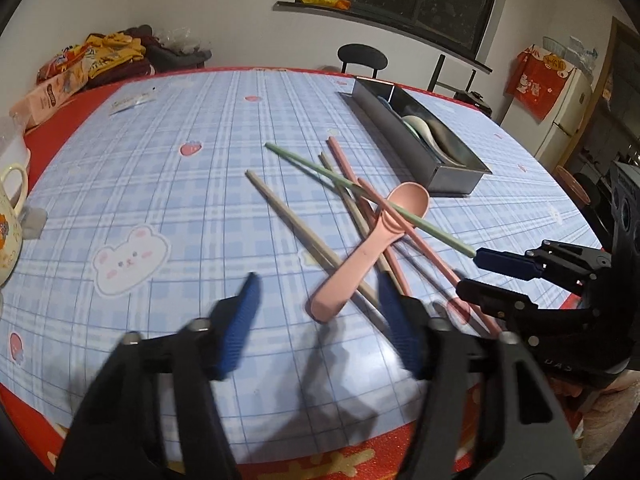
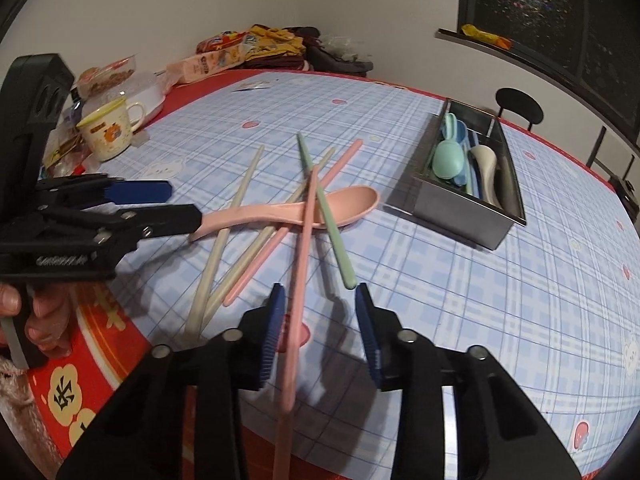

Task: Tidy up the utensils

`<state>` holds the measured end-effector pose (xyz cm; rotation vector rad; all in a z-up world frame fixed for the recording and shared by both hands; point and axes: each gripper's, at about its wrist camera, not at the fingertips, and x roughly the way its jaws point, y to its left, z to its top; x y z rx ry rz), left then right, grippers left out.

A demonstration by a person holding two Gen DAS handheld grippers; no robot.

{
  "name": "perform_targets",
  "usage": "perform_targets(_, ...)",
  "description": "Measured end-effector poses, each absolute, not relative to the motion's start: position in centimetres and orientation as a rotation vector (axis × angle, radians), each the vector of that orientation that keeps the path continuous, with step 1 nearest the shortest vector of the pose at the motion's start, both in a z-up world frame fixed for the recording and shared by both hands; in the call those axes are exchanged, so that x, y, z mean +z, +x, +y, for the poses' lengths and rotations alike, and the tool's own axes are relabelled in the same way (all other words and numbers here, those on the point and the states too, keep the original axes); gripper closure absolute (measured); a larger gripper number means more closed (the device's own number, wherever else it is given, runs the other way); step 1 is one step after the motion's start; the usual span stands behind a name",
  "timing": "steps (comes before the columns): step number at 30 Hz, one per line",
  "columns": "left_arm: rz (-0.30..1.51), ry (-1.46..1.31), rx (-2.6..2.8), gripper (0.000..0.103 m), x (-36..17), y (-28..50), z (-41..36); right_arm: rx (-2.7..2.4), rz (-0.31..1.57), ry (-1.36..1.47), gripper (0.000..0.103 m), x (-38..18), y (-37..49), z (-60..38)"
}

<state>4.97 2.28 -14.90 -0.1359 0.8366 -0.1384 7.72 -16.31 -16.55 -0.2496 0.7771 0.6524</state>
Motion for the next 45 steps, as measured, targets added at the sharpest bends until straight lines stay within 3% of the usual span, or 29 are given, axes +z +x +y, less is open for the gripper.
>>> perform_targets(6,0.872,-0.152,-0.206,0.056,-15.1,4.9,1.1,0.686,0.807,-0.202,0.086,-16.7,8.4,-16.8)
perform_targets(15,0.872,0.017,-0.219,0.059,-13.8,7.3,-0.2,0.711,0.840,-0.166,0.087,-17.0,8.9,-17.2)
perform_targets(26,0.930,-0.017,-0.255,0.060,-14.7,8.0,0.0,0.751,0.861,-0.210,0.091,-17.2,8.8,-16.2)
perform_targets(32,0.931,0.011,-0.217,0.046,-15.1,7.5,-0.6,0.753,0.858,-0.209,0.097,-17.2,8.8,-16.3)
perform_targets(45,0.967,0.084,-0.118,0.046,-16.3,8.4,-0.4,0.747,0.855,-0.196,0.097,-17.2,9.0,-16.6)
